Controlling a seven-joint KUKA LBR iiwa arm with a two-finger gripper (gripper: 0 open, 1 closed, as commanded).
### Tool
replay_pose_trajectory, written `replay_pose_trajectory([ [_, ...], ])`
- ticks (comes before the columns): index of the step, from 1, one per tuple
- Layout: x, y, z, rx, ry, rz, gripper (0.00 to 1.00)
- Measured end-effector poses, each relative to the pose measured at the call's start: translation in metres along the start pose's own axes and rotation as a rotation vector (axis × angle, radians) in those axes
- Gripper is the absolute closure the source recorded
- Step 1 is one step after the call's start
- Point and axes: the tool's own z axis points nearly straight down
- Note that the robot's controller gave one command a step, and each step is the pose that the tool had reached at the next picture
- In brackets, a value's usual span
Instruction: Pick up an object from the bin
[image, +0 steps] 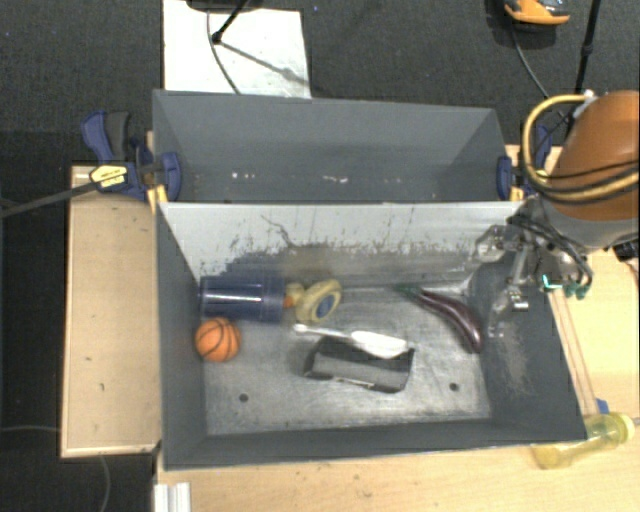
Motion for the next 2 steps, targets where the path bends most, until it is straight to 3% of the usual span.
replay_pose_trajectory([
  [2, -0.0031, -0.0006, 0.0022, 0.002, -0.013, -0.019, 0.00],
])
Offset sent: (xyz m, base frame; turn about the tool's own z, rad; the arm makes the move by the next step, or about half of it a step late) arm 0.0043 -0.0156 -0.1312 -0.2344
